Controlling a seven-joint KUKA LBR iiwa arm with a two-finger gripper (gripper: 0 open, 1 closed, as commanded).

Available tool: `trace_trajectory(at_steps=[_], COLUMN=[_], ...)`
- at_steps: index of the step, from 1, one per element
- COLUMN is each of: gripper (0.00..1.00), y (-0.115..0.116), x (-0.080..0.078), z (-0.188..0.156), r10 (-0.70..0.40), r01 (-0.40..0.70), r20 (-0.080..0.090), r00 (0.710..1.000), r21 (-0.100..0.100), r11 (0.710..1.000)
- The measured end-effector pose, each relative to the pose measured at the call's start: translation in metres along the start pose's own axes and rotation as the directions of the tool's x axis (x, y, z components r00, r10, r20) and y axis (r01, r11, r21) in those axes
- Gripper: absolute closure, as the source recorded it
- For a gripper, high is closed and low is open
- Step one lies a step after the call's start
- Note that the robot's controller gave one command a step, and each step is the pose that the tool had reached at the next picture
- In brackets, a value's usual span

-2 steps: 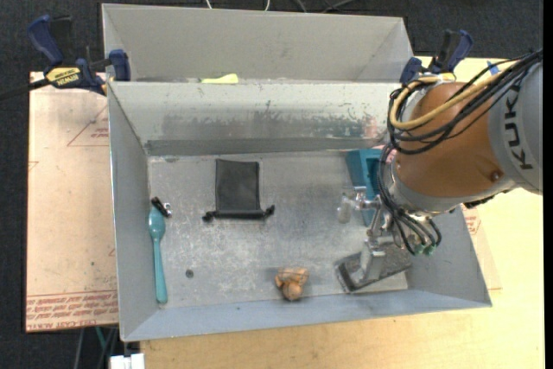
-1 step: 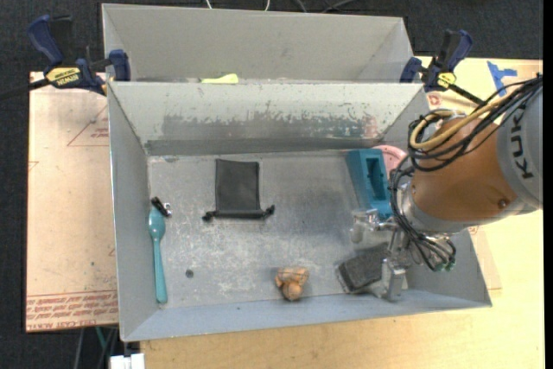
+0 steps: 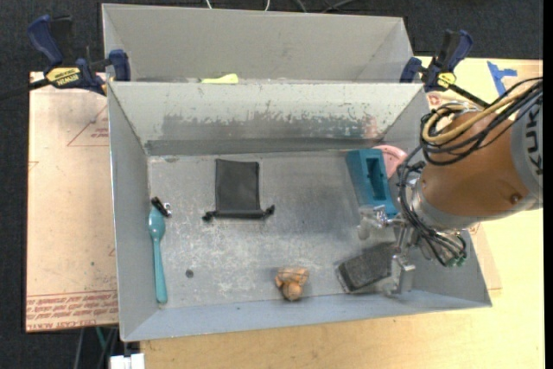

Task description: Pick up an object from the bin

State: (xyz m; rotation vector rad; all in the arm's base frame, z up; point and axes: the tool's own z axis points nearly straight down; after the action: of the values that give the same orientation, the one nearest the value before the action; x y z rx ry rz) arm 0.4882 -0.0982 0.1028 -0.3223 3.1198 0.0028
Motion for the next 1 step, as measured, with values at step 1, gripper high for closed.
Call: trace_trajectory(at_steps=[1], gripper=[0.00], y=[-0.0030], x=[-0.0109], z=[0.0038], r10=[-0.024], r01=[0.024], r20=[0.005], r00=[1.000], r21=[0.002], r11=[1.000])
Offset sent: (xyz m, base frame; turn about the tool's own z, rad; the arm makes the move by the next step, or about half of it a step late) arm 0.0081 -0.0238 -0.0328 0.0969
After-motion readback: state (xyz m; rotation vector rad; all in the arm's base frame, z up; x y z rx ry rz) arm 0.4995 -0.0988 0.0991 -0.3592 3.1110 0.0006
